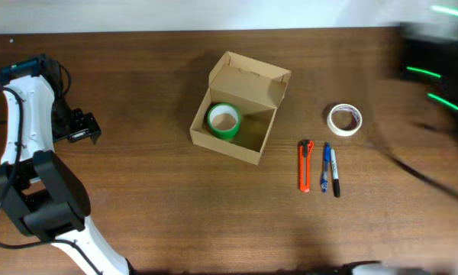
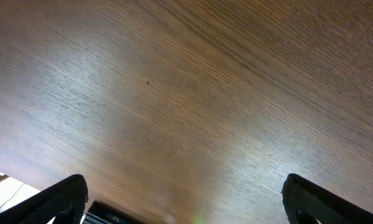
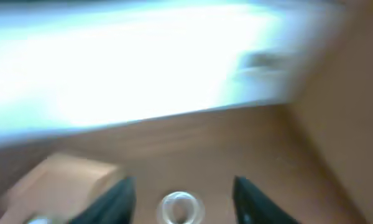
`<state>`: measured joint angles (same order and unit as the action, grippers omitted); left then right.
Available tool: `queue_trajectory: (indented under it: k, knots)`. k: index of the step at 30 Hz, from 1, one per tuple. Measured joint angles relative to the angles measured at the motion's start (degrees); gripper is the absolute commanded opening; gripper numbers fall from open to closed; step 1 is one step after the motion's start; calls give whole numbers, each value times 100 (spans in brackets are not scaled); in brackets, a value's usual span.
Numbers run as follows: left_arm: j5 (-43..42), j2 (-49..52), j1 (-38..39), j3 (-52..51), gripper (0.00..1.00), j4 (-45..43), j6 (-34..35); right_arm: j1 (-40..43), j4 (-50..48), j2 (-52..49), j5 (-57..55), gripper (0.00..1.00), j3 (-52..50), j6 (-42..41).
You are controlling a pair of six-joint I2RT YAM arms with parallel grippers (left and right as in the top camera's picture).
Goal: Pack container
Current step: 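Release the green tape and move the right gripper to the white tape roll, then grasp the white tape roll with the right gripper and place it in the box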
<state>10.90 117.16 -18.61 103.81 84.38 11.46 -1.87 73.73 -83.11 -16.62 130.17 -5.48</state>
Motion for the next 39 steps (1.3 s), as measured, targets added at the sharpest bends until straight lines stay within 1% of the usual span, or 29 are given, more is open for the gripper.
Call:
queue_trajectory:
  k: [1, 3, 5, 7, 10, 11, 14, 17, 22, 29, 33, 38, 39]
  knots:
    - [-4, 0, 0, 0, 100, 0, 0, 564, -240, 485, -28, 67, -595, -59]
    - [-2, 0, 0, 0, 100, 0, 0, 1408, -708, 1196, 144, 67, -1856, -229]
    - [-2, 0, -7, 0, 100, 0, 0, 1897, -1088, 1327, 487, 67, -3016, -396]
    - [-2, 0, -7, 0, 100, 0, 0, 2111, -1217, 951, 710, 67, -3853, -584]
    - [-4, 0, -7, 0, 100, 0, 0, 2184, -1351, -317, 1043, 66, -4634, -918]
    - [-2, 0, -7, 0, 100, 0, 0, 2168, -1373, -804, 1150, 66, -4741, -1027]
    - [-2, 0, -7, 0, 100, 0, 0, 2103, -1464, -1762, 1447, 66, -4789, -1257]
    - [-2, 0, -7, 0, 100, 0, 0, 2024, -1467, -2192, 1648, 67, -4664, -1416]
    - [-4, 0, -7, 0, 100, 0, 0, 1849, -1646, -2688, 1834, 67, -4437, -1574]
    - [-2, 0, -7, 0, 100, 0, 2, 1534, -2057, -3294, 2006, 66, -4417, -1725]
    - [-2, 0, -7, 0, 100, 0, 2, 1467, -2271, -3508, 2065, 61, -4417, -1814]
    - [-2, 0, -7, 0, 100, 0, 0, 1467, -2347, -3696, 2059, 56, -4417, -1864]
    - [-2, 0, -7, 0, 100, 0, 0, 1467, -2350, -3740, 2050, 53, -4415, -1888]
